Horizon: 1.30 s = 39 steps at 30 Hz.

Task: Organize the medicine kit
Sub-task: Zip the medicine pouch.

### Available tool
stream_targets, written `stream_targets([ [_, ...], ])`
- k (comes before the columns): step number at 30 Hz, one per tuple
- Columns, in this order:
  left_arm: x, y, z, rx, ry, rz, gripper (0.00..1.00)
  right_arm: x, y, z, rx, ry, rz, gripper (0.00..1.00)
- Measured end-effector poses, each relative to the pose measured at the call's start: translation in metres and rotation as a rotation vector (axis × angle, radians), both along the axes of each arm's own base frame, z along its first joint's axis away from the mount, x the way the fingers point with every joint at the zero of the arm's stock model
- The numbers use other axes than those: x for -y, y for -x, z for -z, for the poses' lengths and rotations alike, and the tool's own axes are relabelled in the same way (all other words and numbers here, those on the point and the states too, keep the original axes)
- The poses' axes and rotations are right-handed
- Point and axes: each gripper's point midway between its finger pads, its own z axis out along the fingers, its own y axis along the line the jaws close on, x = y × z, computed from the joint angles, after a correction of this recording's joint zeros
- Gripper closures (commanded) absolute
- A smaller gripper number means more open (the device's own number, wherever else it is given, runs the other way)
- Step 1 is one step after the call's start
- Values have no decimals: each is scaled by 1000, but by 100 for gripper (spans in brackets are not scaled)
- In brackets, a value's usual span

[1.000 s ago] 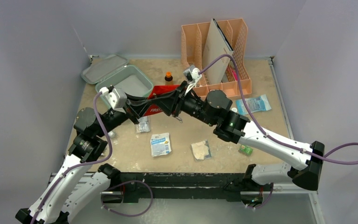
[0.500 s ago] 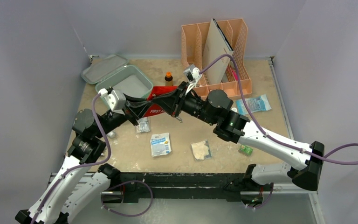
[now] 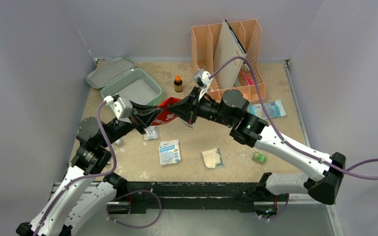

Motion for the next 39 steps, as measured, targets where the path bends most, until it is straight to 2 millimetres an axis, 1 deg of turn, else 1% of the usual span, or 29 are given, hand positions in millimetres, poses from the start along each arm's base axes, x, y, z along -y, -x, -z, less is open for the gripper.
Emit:
stream_targets([
  [3,1,0,3,-6,-4,6,100,4,0,9,11,49,-41,100],
  [5,3,-1,6,-15,-10,10,100,7,0,12,25,79,-62,100],
  [7,3,-3,8,-21,-13,11,95,8,-1,12,40,95,-73,100],
  [10,4,-4,10,-33,-16,10,81,11,-3,15,57,121,-77,100],
  [13,3,-3,11,-56,-2,8,71,15,-9,22,60,149,-61,100],
  [16,3,0,14,-107,16,16,66,18,-12,25,63,165,-53,100],
  [19,3,0,17,-203,29,10,61,19,-13,26,67,170,-52,100],
  [24,0,-15,9,-387,57,-69,59,17,-13,29,69,174,-63,100],
  [29,3,-33,-1,-544,77,-130,52,10,-15,40,50,193,-81,100],
  [32,9,-41,7,-622,74,-133,52,7,-17,44,44,199,-88,100],
  [36,12,-43,24,-705,61,-145,52,6,-18,44,47,193,-87,100],
  [39,10,-44,25,-714,61,-156,51,5,-18,39,55,177,-86,100],
])
